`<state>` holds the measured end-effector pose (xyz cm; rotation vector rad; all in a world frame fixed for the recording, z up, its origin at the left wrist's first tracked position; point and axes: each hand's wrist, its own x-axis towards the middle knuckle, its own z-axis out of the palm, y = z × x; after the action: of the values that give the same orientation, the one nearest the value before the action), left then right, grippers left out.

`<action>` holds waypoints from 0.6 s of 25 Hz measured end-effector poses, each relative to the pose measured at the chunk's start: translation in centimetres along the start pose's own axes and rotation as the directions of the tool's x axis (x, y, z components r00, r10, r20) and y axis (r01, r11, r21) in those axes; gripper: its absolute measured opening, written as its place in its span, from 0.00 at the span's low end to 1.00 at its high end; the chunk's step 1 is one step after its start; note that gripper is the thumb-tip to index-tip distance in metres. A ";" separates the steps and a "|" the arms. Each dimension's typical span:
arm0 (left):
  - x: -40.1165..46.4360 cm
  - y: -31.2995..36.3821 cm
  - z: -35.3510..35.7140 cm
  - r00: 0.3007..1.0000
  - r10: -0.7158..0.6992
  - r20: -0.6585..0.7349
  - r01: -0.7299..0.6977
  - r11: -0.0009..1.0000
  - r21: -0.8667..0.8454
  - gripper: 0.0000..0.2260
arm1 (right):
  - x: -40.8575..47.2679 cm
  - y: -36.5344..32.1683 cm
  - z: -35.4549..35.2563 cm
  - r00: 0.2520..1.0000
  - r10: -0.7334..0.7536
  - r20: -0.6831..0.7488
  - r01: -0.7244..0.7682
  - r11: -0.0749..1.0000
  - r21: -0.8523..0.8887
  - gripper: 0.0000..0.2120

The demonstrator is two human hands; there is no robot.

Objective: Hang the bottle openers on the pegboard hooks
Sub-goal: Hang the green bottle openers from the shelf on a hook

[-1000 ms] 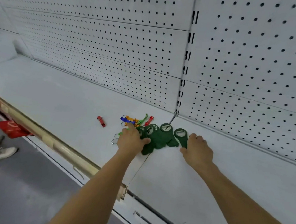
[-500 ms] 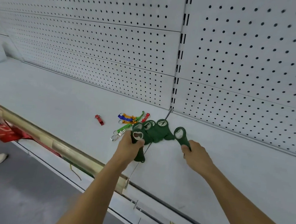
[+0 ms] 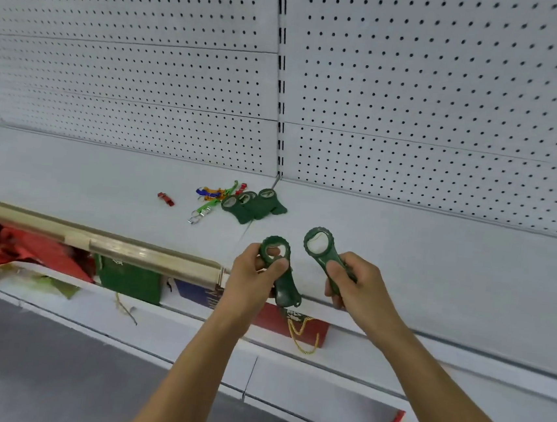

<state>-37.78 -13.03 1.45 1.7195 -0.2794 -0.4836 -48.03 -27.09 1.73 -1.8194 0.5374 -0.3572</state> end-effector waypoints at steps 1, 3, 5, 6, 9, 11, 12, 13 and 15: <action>-1.3 0.2 0.8 1.000 0.008 0.022 -0.007 1.000 -0.009 0.04 | -1.5 0.0 -0.7 1.000 0.005 -0.025 -0.005 1.000 0.003 0.11; -3.2 0.3 2.8 0.997 0.009 0.071 -0.008 1.000 -0.007 0.04 | -4.2 0.2 -2.3 0.997 0.013 -0.077 -0.014 1.000 -0.008 0.11; -4.7 0.7 4.8 0.993 0.015 0.119 -0.019 0.999 0.031 0.04 | -6.2 0.3 -3.8 0.992 0.027 -0.127 -0.027 1.000 0.002 0.09; -5.5 1.0 5.8 0.989 0.032 0.143 -0.037 0.999 0.035 0.04 | -7.3 0.4 -4.7 0.987 0.038 -0.157 -0.036 0.999 0.018 0.08; -7.8 2.0 8.6 0.978 0.075 0.194 -0.075 0.997 -0.008 0.04 | -10.0 0.6 -7.4 0.972 0.060 -0.227 -0.047 0.997 0.063 0.06; -9.2 2.7 10.5 0.972 0.100 0.214 -0.097 0.995 -0.027 0.05 | -11.6 0.9 -9.3 0.964 0.056 -0.260 -0.038 0.997 0.073 0.06; -10.0 3.0 11.6 0.967 0.110 0.229 -0.104 0.994 -0.041 0.05 | -12.4 1.1 -10.4 0.960 0.052 -0.276 -0.031 0.996 0.079 0.06; -10.6 3.2 12.6 0.961 0.119 0.248 -0.108 0.992 -0.057 0.06 | -13.1 1.3 -11.5 0.956 0.049 -0.291 -0.025 0.996 0.085 0.06; -11.9 3.7 15.0 0.949 0.139 0.282 -0.122 0.989 -0.078 0.06 | -14.8 1.8 -14.0 0.944 0.036 -0.328 -0.007 0.996 0.089 0.06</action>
<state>-54.91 -21.65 4.83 1.5593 -0.5787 -0.6376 -67.85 -31.10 4.70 -1.6765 0.7604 -0.6674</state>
